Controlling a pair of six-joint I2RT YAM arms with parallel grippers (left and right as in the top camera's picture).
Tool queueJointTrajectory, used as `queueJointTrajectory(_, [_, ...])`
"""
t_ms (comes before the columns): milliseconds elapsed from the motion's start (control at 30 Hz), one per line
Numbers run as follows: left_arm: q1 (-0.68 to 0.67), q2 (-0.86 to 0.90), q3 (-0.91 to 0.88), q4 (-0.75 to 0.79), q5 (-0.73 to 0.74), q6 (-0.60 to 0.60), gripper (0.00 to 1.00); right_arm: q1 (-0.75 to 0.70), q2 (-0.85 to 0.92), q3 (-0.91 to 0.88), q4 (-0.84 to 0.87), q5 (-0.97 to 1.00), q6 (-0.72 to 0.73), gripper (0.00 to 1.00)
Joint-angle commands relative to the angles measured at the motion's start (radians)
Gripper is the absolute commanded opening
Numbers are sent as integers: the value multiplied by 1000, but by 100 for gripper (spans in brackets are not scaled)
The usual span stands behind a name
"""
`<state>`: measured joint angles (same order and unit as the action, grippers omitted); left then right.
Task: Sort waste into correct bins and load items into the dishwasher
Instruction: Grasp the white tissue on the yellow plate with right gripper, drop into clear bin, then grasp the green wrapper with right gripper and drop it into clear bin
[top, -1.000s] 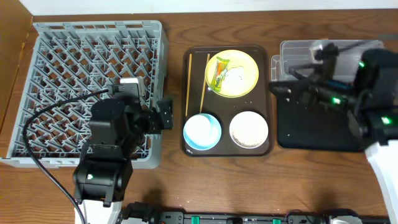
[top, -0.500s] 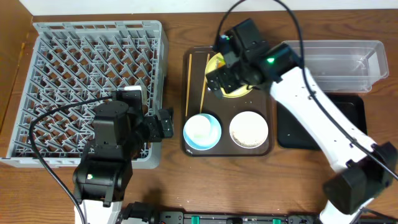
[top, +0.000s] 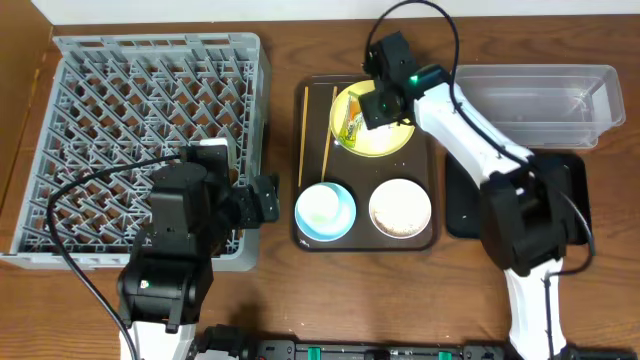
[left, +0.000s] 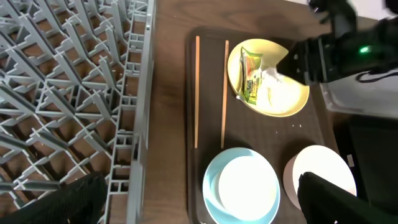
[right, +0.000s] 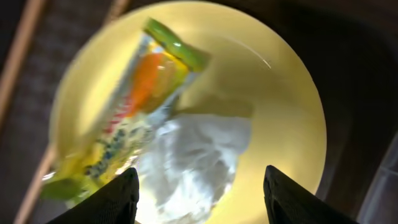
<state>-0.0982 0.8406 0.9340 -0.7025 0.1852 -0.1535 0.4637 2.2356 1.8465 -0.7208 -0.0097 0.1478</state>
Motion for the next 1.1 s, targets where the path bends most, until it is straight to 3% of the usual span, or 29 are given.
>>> queueJointTrajectory(0, [3, -3, 21, -1, 10, -2, 98, -9, 28, 10, -6, 1, -15, 67])
queueJointTrajectory(100, [3, -3, 21, -1, 10, -2, 98, -4, 79, 10, -26, -27, -18, 80])
queueJointTrajectory(133, [3, -3, 21, -1, 9, -2, 98, -2, 99, 10, -33, -37, -32, 75])
queueJointTrajectory(167, [3, -3, 21, -1, 9, -2, 98, -2, 121, 10, -43, -32, -33, 55])
queueJointTrajectory(233, [3, -3, 21, -1, 10, -2, 98, -3, 127, 10, -51, -32, -33, 25])
queueJointTrajectory(300, [3, -3, 21, -1, 10, -2, 98, -8, 111, 15, -59, -32, -33, 2])
queueJointTrajectory(533, [3, -3, 21, -1, 10, -2, 98, -50, -92, 22, -81, -29, 2, 1])
queueJointTrajectory(733, [3, -3, 21, -1, 10, -2, 98, -235, -219, 21, -188, 165, 317, 1])
queueJointTrajectory(867, [3, -3, 21, -1, 10, -2, 98, -293, -182, 18, -252, 177, 353, 1])
queueJointTrajectory(900, [3, -3, 21, -1, 9, -2, 98, -293, -179, 18, -261, 176, 353, 6])
queueJointTrajectory(967, [3, -3, 21, -1, 9, -2, 98, -286, -185, 21, -228, 119, 262, 60])
queueJointTrajectory(1000, [3, -3, 21, -1, 9, -2, 98, -278, -193, 24, -204, 66, 179, 66])
queueJointTrajectory(1067, [3, -3, 21, -1, 10, -2, 98, -245, -220, 26, -143, -39, 72, 70])
